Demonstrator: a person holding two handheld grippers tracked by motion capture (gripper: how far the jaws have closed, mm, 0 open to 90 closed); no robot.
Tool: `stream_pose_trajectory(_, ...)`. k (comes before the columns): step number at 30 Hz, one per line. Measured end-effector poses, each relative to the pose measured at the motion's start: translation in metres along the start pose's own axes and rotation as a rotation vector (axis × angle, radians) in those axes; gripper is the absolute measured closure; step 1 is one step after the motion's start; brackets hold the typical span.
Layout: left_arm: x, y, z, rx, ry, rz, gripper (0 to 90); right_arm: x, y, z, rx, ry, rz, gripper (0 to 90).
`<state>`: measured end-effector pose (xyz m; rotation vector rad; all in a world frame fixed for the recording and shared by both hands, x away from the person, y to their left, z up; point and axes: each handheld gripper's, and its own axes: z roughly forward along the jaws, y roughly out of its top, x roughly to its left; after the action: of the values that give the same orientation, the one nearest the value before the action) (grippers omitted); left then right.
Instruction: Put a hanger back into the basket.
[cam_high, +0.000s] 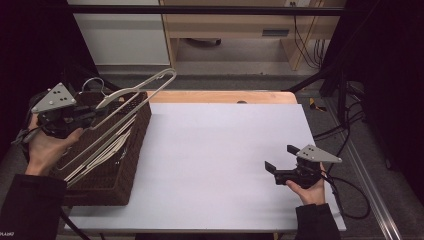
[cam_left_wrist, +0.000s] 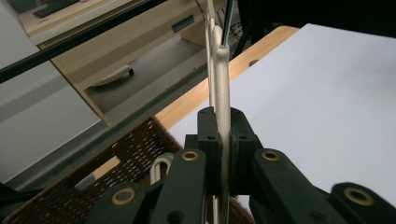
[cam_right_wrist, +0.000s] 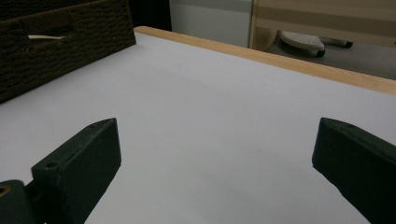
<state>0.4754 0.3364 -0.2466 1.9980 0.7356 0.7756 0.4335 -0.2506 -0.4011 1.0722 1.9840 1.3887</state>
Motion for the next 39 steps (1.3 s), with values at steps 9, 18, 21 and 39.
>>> stream_pose_trajectory(9, 0.028, -0.031, 0.002, 0.069, 0.053, -0.031, 85.8, 0.0, 0.0, 0.0, 0.001, -0.003, 0.003, 1.9)
stream_pose_trajectory(18, 0.046, -0.061, 0.006, 0.127, 0.099, -0.065, 85.8, 0.0, 0.0, 0.001, 0.007, -0.003, -0.004, 2.0)
stream_pose_trajectory(21, 0.048, -0.069, 0.007, 0.141, 0.104, -0.061, 85.8, 0.0, 0.0, 0.0, 0.009, -0.002, -0.004, 2.2)
stream_pose_trajectory(39, 0.037, -0.116, 0.027, 0.263, 0.126, -0.038, 85.7, 0.001, -0.001, 0.003, 0.016, -0.004, -0.004, 2.5)
